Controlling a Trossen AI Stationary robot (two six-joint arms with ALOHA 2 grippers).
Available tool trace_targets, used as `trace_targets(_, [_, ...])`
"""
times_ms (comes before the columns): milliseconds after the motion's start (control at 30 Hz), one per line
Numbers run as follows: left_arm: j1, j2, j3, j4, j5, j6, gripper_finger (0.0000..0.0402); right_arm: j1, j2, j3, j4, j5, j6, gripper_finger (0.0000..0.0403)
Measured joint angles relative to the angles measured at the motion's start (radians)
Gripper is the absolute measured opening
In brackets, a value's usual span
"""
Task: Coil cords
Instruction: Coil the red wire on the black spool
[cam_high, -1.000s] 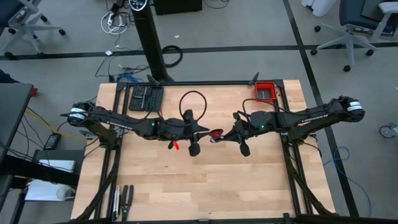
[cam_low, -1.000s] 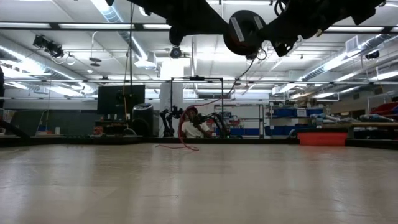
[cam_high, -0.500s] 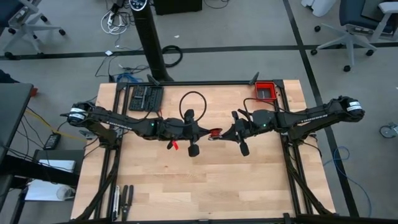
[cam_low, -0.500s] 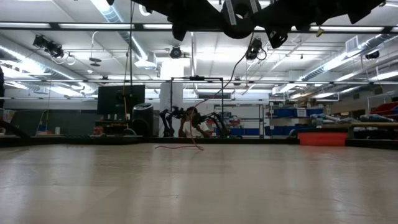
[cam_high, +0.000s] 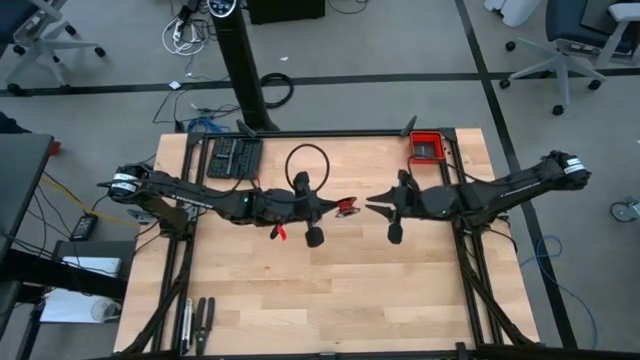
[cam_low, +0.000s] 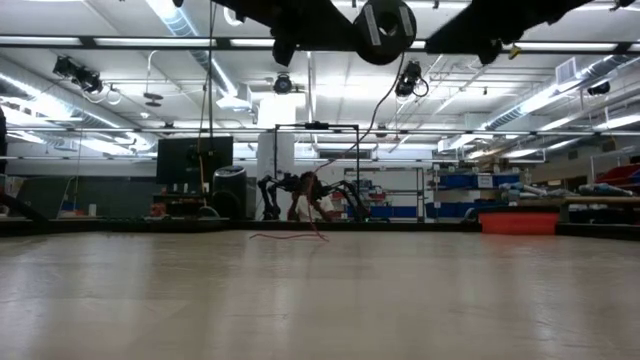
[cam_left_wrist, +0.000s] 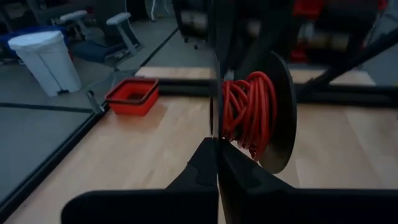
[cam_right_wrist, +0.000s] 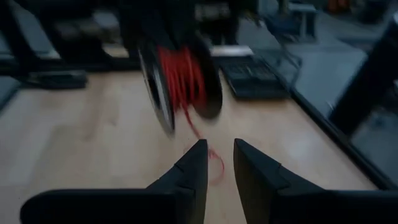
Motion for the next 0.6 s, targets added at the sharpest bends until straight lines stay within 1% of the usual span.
trace_targets(100, [0.0,0.0,0.0,0.041,0.0,0.003,0.0001,0.01,0.046,0.0,-0.046,0.061,0.08,0.0076])
trace_targets(133, [0.0,0.0,0.0,0.052,0.0,0.004,0.0001,0.011,0.069,-0.003,-0.041,0.086,0.101,0.0076])
trace_targets(200, [0.0,0.0,0.0,0.069,0.001,0.004,0.0,0.016,0.113,-0.031,0.027,0.12,0.119,0.0076])
trace_targets(300, [0.0,0.0,0.0,0.094,0.001,0.004,0.0,0.016,0.184,-0.105,0.269,0.136,0.099,0.0076])
trace_targets(400, [0.0,0.0,0.0,0.125,0.001,0.004,0.0,0.013,0.237,-0.185,0.54,0.156,0.044,0.0076])
trace_targets(467, [0.0,0.0,0.0,0.152,0.001,0.003,0.0,0.007,0.266,-0.227,0.688,0.158,0.003,0.0076])
trace_targets(533, [0.0,0.0,0.0,0.175,0.001,0.003,0.0,0.005,0.288,-0.249,0.78,0.157,-0.022,0.0076])
trace_targets(600, [-0.003,0.0,0.0,0.196,0.001,0.0,0.0,0.004,0.304,-0.254,0.812,0.154,-0.037,0.0076])
